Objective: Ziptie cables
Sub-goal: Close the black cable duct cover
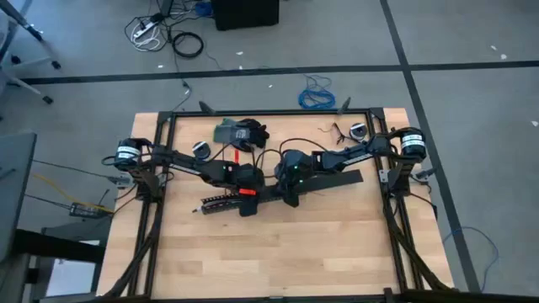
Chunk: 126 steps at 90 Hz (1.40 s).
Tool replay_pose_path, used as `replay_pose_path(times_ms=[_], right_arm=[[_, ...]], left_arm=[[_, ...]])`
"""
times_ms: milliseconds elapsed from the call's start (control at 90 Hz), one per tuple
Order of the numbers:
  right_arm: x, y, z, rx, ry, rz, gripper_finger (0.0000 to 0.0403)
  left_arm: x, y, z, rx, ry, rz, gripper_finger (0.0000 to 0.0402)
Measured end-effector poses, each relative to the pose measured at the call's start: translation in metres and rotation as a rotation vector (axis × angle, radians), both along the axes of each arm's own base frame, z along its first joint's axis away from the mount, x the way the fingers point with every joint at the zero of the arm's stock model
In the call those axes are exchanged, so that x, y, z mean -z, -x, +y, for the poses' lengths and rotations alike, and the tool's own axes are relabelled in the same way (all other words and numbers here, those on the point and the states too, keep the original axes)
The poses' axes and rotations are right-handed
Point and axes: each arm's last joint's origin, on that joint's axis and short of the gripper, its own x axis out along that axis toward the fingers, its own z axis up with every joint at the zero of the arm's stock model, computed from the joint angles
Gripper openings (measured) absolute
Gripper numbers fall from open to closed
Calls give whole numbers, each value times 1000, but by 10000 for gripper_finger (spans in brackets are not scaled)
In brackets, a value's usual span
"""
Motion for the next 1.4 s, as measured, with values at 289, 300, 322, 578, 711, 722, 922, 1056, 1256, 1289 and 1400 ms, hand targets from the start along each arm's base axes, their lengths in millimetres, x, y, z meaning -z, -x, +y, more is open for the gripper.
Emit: replay_pose_path(times_ms=[289, 300, 322, 578, 711, 722, 922, 1056, 1256, 1289, 1400], right_arm=[[0, 0, 0, 1, 1, 0, 0], [0, 0, 0, 1, 1, 0, 0], [0, 0, 0, 1, 1, 0, 0], [0, 0, 0, -5, -4, -4, 0], [-1, 0, 0, -7, -5, -7, 0], [-1, 0, 0, -7, -5, -7, 0], [-1, -1, 0, -10, -5, -16, 0], [-2, -1, 1, -24, -13, -29, 0], [-3, -3, 2, -35, -17, -51, 0], [-4, -3, 2, -36, -17, -57, 0], [-4, -3, 2, -36, -15, -63, 0]], left_arm=[[1, 1, 0, -14, 10, 14, 293], [2, 1, 0, -14, 10, 15, 293], [2, 1, 0, -14, 10, 15, 293], [11, -2, 0, -12, 10, 35, 276], [11, -2, 0, -7, 7, 34, 247], [11, -2, 0, -7, 7, 34, 244], [11, -2, 0, -7, 6, 30, 223], [11, -2, 0, -7, 6, 28, 235], [11, -3, 0, -6, 7, 20, 240], [11, -3, 0, -6, 7, 20, 241], [11, -3, 0, -6, 7, 19, 241]])
